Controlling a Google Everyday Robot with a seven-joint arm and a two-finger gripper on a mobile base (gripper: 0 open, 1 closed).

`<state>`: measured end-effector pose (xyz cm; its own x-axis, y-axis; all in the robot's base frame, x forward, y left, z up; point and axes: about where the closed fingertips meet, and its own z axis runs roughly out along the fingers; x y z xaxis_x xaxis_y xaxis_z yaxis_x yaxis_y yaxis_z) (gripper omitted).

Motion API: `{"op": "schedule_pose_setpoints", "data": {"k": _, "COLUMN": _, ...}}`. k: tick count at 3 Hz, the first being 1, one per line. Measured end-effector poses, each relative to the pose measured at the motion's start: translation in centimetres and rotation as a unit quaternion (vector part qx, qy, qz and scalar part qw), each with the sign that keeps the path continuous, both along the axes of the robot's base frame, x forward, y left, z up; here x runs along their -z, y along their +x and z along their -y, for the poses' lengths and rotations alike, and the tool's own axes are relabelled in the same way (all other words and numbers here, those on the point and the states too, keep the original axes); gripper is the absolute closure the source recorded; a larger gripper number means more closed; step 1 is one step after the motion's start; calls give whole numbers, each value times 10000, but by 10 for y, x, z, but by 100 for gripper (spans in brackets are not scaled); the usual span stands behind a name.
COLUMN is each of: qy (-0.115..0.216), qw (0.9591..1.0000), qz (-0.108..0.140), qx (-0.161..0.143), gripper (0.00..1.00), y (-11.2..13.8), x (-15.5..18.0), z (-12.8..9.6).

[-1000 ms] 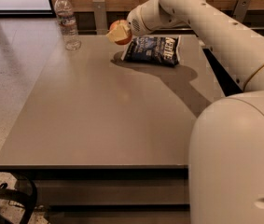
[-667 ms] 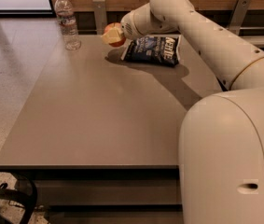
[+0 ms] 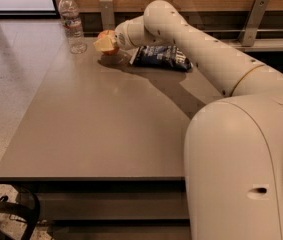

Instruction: Move apple near water bottle

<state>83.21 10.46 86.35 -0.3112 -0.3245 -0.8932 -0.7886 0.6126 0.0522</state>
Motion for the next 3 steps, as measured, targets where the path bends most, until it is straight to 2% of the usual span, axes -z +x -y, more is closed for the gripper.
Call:
{"op": "schedule_pose_setpoints", "data": {"k": 1, "qy": 85, "qw": 9999, "qz": -60, "qx": 14, "gripper": 98, "y": 5, "x": 15, "z": -16}}
{"op": "schedule_pose_setpoints", "data": {"k": 3, "qy": 77, "qw": 9999, "qz": -84, "qx": -24, "gripper": 53, "y": 4, "x": 18, "z": -20}}
